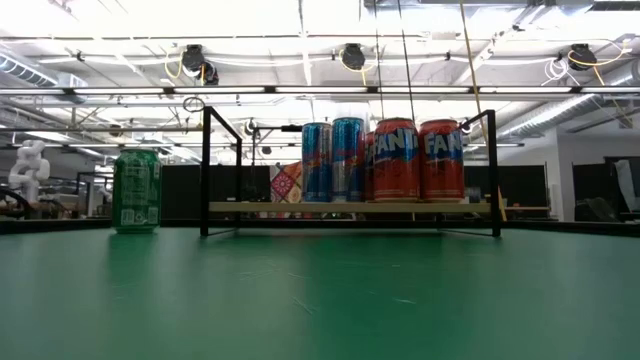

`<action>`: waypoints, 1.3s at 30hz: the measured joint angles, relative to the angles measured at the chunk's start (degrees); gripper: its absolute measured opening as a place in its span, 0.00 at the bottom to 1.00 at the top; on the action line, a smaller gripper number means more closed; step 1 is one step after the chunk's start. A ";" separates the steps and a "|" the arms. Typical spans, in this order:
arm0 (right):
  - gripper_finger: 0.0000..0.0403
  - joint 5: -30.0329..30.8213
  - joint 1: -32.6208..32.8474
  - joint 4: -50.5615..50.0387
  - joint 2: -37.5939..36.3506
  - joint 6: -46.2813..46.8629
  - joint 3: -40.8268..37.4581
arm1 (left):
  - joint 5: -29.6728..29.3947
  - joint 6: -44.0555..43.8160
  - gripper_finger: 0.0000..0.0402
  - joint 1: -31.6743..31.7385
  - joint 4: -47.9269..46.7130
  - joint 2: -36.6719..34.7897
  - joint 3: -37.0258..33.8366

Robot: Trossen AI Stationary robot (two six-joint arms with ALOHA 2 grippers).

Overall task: Place canned beverage on shelf
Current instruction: Put the green soda can on the shelf

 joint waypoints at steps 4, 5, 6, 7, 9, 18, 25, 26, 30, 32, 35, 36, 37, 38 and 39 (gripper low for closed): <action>0.78 0.12 1.98 0.05 1.71 2.32 0.00 | 0.03 -0.12 0.82 -1.31 0.01 0.00 0.00; 0.78 0.10 2.45 0.08 2.14 2.78 0.00 | 0.05 -0.28 0.82 -1.62 -0.01 0.00 0.00; 0.78 0.10 2.84 0.10 2.54 3.10 0.00 | 0.03 -0.44 0.82 -1.84 -0.01 0.00 0.00; 0.78 0.08 3.23 0.08 2.82 3.57 0.00 | -0.02 -0.62 0.82 -1.98 -0.01 0.00 0.00; 0.78 0.22 4.04 0.11 3.10 4.65 0.00 | -0.23 -1.06 0.82 -2.22 -0.01 -0.02 0.00; 0.82 5.00 7.44 7.01 2.99 7.65 -0.02 | -0.32 -1.48 0.82 -2.24 0.00 -0.02 0.02; 0.89 6.10 9.19 6.29 3.57 5.12 -0.02 | -0.45 -2.95 0.82 -2.24 0.01 -0.02 0.04; 0.89 6.03 9.23 6.25 3.81 4.43 -0.02 | -0.45 -2.99 0.82 -2.24 0.00 -0.02 0.04; 0.90 4.36 9.15 6.62 5.21 2.96 -0.02 | -0.48 -2.94 0.82 -2.55 0.01 -0.02 0.04; 0.90 3.26 9.13 7.85 6.38 3.45 -0.02 | -0.50 -2.94 0.82 -2.54 0.01 -0.02 0.04; 0.90 2.73 9.13 9.87 8.71 5.10 -0.02 | -0.55 -2.92 0.82 -2.54 0.01 -0.02 0.04; 0.90 2.69 9.13 10.60 9.50 5.13 -0.02 | -0.75 -2.82 0.82 -2.54 0.00 -0.02 0.04; 0.90 2.70 9.13 11.22 10.30 5.10 -0.02 | -0.82 -2.75 0.82 -2.54 0.01 -0.02 0.04; 0.90 2.74 9.13 11.42 11.17 5.10 0.02 | -0.92 -2.72 0.82 -2.54 0.01 -0.02 0.04; 0.90 2.79 9.03 11.32 12.09 5.11 0.02 | -0.96 -2.72 0.82 -2.54 0.01 -0.02 0.04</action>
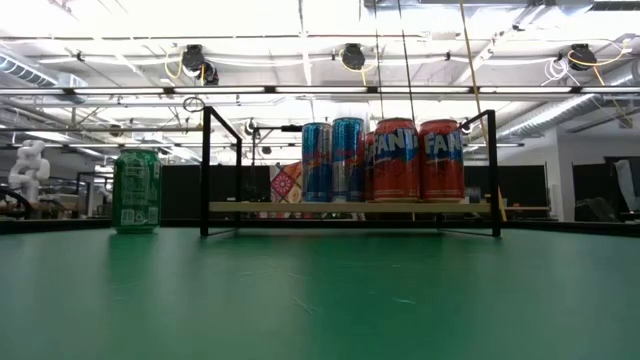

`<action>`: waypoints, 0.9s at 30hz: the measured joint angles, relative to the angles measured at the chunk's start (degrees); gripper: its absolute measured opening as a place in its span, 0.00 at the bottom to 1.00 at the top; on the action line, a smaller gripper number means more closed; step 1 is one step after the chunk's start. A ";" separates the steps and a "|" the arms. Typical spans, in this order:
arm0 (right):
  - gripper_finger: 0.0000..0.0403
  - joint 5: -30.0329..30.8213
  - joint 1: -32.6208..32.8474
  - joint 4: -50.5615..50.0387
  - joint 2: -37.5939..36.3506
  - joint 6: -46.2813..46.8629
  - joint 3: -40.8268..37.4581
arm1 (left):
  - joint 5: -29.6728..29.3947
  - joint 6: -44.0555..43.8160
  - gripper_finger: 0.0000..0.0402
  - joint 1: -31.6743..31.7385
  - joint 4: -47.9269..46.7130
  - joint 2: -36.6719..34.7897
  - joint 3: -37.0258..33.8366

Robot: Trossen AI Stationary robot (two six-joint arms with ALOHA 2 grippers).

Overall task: Place canned beverage on shelf
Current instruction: Put the green soda can on the shelf

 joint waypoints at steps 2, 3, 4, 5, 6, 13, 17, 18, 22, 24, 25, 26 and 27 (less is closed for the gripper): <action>0.90 -0.04 -0.39 -0.79 1.95 -0.01 0.00 | -0.04 0.19 0.82 0.00 0.00 0.00 0.00; 0.90 -0.04 -0.57 -1.29 2.95 -0.01 0.00 | -0.04 0.33 0.82 0.00 0.00 0.00 0.00; 0.90 -0.04 -0.70 -1.60 3.90 -0.06 0.00 | -0.06 0.56 0.82 0.00 0.00 0.00 0.00; 0.90 -0.02 -0.93 -1.60 4.78 -0.40 0.00 | -0.06 1.14 0.82 0.00 -0.01 0.00 0.00; 0.90 -0.05 -1.11 -1.51 5.71 -0.76 0.00 | -0.06 1.47 0.82 0.00 0.00 0.00 0.00; 0.90 -0.53 -2.20 1.53 12.03 -2.36 0.00 | -0.06 1.79 0.82 0.00 -0.02 0.00 0.00; 0.87 -4.49 -2.33 6.05 15.97 -3.87 0.00 | -0.06 1.85 0.82 0.00 -0.03 0.00 0.00; 0.84 -5.85 -2.33 6.63 16.80 -3.80 0.00 | -0.06 1.97 0.82 0.00 -0.04 0.00 0.00; 0.74 -7.94 -2.33 7.25 18.58 -3.34 0.13 | -0.04 3.52 0.82 0.00 -0.07 0.00 0.00; 0.73 -8.00 -2.37 7.20 18.80 -3.41 0.17 | -0.04 4.20 0.82 0.06 -0.07 0.00 0.00; 0.73 -8.00 -2.49 7.20 18.81 -3.42 0.17 | -0.04 4.48 0.82 0.07 -0.09 0.00 0.00; 0.73 -8.00 -2.67 7.08 18.77 -3.44 0.17 | -0.03 4.74 0.82 0.07 -0.09 0.00 0.00; 0.73 -8.00 -2.86 6.76 18.52 -3.35 0.16 | -0.02 4.84 0.82 0.07 -0.09 0.00 0.00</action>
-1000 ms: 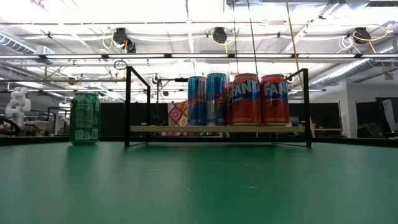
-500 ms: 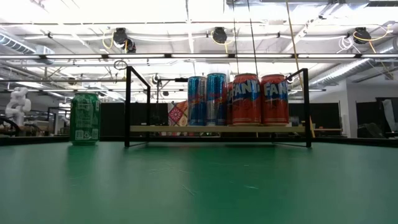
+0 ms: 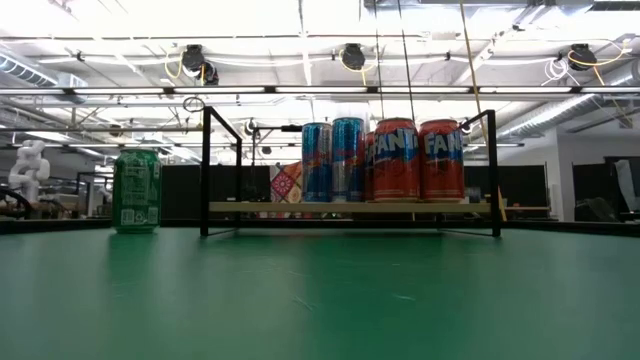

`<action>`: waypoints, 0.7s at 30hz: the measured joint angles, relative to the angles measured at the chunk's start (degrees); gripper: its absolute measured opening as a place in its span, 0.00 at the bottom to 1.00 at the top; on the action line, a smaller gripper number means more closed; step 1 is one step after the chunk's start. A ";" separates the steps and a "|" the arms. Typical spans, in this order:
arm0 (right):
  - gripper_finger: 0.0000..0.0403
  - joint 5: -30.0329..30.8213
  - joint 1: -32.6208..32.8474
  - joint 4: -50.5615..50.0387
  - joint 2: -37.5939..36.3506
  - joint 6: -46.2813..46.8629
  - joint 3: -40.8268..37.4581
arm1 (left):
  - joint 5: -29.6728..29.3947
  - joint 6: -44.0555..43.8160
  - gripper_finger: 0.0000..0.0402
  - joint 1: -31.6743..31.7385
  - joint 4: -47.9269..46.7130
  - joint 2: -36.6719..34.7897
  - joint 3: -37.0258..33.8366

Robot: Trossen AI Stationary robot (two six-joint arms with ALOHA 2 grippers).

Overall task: Place canned beverage on shelf
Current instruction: Put the green soda can on the shelf

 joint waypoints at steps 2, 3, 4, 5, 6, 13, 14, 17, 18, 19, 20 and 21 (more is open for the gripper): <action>0.73 0.02 -0.51 -0.81 -0.73 0.42 -0.10 | 0.00 0.04 0.82 0.00 0.00 0.00 0.00; 0.73 0.23 -0.82 -1.21 -1.41 0.55 -0.16 | 0.00 0.06 0.82 0.00 0.00 0.00 0.00; 0.73 0.64 -1.20 -1.48 -2.25 0.66 -0.21 | 0.00 0.04 0.82 0.00 0.00 0.00 0.00; 0.73 0.81 -1.79 -1.95 -3.23 0.69 -0.22 | 0.00 0.04 0.82 0.00 0.00 0.00 0.00; 0.73 0.92 -2.42 -2.57 -4.40 0.72 -0.22 | 0.00 0.04 0.82 0.00 0.00 0.00 0.00; 0.73 2.59 -8.49 -5.74 -15.28 0.53 -0.22 | 0.02 0.06 0.82 0.00 0.00 0.00 0.00; 0.73 3.32 -9.68 -5.72 -17.19 0.59 -0.22 | 0.02 0.06 0.82 0.00 0.00 0.00 0.00; 0.73 5.79 -13.63 -5.51 -22.47 1.34 -0.22 | 0.02 0.05 0.82 0.00 0.00 -0.01 0.00; 0.73 6.56 -15.02 -5.26 -24.20 1.83 -0.22 | 0.02 0.04 0.82 0.00 0.01 0.00 0.00; 0.73 7.41 -16.48 -4.81 -25.88 2.27 -0.22 | 0.02 0.04 0.82 0.00 0.02 0.00 0.00; 0.73 8.24 -17.87 -4.13 -27.56 2.56 -0.22 | 0.02 0.06 0.82 0.00 0.03 -0.02 0.00; 0.73 8.84 -19.33 -3.22 -29.31 2.78 -0.22 | 0.02 0.04 0.82 0.00 0.04 -0.02 0.00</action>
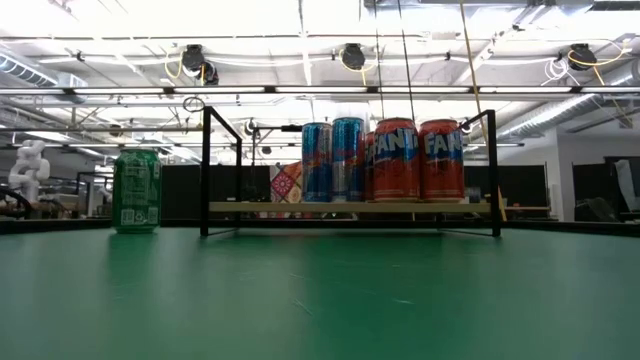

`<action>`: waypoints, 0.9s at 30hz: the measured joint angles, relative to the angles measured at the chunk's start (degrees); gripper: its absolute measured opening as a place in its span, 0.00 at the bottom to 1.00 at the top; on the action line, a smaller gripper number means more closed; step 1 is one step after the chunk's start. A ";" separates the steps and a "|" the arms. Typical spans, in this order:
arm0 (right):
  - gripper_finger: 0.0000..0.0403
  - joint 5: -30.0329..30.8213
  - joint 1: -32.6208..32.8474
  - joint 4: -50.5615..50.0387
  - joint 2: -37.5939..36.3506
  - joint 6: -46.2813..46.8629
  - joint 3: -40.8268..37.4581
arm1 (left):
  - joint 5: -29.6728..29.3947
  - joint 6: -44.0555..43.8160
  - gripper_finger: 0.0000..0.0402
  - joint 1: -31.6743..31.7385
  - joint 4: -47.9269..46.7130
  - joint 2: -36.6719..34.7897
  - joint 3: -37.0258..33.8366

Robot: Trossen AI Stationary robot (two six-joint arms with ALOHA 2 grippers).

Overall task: Place canned beverage on shelf
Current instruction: Put the green soda can on the shelf

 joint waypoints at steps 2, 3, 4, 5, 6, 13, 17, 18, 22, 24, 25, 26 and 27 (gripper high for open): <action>0.73 2.08 -2.65 2.66 -3.04 0.13 0.00 | 0.00 0.00 0.82 0.00 0.02 0.00 0.00; 0.73 3.53 -4.01 4.24 -4.42 0.14 0.00 | -0.02 0.00 0.82 0.00 0.02 -0.02 0.00; 0.73 4.96 -5.32 6.02 -5.66 0.13 0.00 | -0.08 0.02 0.82 0.00 0.02 -0.02 0.00; 0.73 6.48 -6.68 7.93 -6.79 0.05 0.00 | -0.25 0.01 0.82 0.00 0.04 -0.02 0.00; 0.73 7.92 -8.05 10.03 -7.85 -0.32 0.00 | -0.42 0.00 0.82 0.00 0.05 -0.02 0.00; 0.73 14.37 -17.58 27.76 -11.56 -5.81 0.02 | -0.84 0.02 0.82 0.00 3.35 -0.02 0.00; 0.73 13.80 -22.82 37.49 -11.60 -9.26 0.02 | -1.01 0.07 0.82 0.00 6.57 -0.02 0.00; 0.73 13.11 -24.08 39.63 -11.60 -9.95 0.02 | -1.03 0.44 0.82 0.00 7.09 -0.02 0.00; 0.73 11.04 -28.45 46.74 -11.61 -11.08 0.02 | -1.20 2.60 0.82 0.00 8.48 -0.04 0.00; 0.73 11.03 -30.28 49.41 -11.60 -12.01 0.02 | -1.83 2.93 0.82 0.00 7.84 -0.50 0.00; 0.74 11.01 -31.06 50.72 -11.60 -12.49 0.02 | -2.69 2.95 0.82 0.00 7.56 -0.76 0.00; 0.74 11.03 -31.82 52.01 -11.60 -13.09 0.02 | -3.82 2.93 0.82 0.00 7.61 -1.09 0.00; 0.74 11.03 -32.62 53.12 -11.60 -13.57 0.02 | -4.98 2.93 0.82 0.00 7.63 -1.45 0.00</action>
